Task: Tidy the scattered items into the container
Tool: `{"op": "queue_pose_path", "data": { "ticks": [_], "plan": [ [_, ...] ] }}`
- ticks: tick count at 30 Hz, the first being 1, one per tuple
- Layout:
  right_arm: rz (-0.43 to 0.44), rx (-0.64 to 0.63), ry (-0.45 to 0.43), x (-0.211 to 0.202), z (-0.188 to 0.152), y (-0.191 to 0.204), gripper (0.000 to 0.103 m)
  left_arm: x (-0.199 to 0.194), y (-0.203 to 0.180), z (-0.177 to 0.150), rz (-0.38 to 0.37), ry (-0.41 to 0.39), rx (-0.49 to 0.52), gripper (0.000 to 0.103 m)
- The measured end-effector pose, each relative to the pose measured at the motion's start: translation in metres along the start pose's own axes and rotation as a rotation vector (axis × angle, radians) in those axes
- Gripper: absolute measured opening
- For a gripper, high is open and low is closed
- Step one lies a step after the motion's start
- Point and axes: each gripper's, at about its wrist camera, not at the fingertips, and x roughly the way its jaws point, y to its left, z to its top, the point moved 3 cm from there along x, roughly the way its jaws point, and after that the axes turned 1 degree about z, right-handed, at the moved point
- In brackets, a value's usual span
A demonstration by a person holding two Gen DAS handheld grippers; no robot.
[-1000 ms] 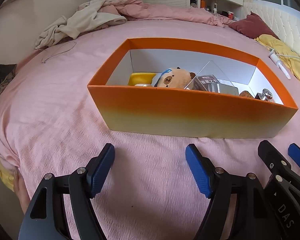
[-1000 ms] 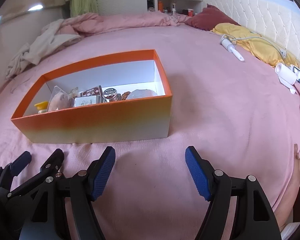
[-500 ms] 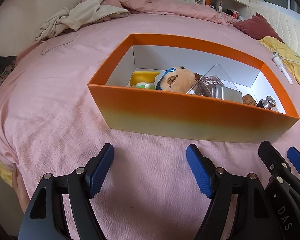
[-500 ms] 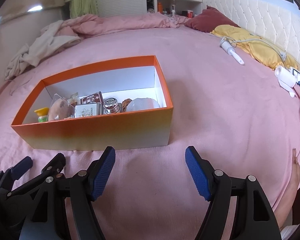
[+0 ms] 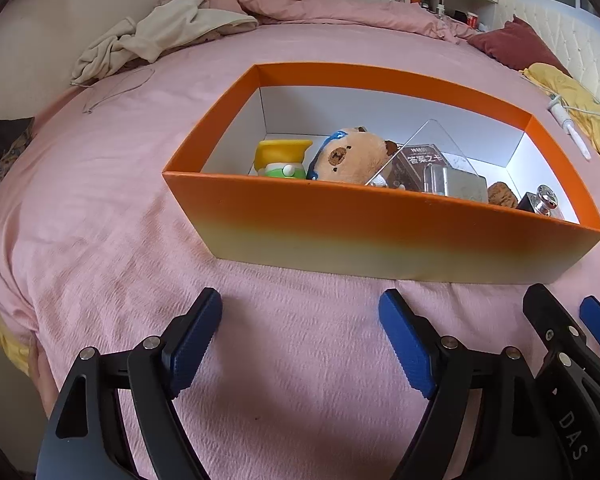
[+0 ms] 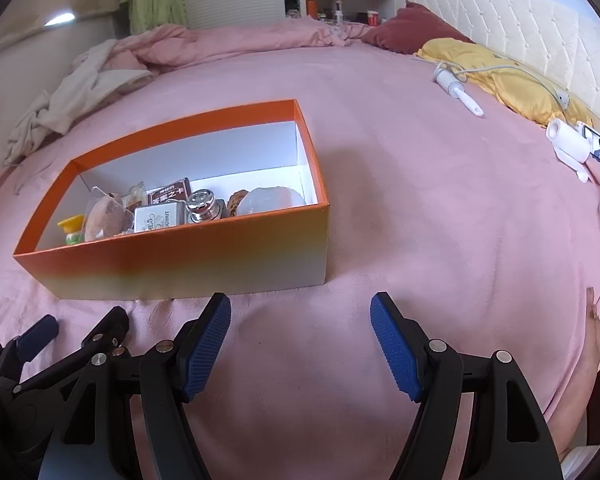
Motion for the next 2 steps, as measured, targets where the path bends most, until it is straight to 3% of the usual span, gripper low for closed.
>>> {"op": "queue_pose_path", "data": {
  "ticks": [2],
  "plan": [
    [0.000,0.000,0.000,-0.0001,-0.0001,0.0000,0.073,0.0002,0.0001,-0.0004,0.002,-0.003,0.002,0.081]
  ]
}}
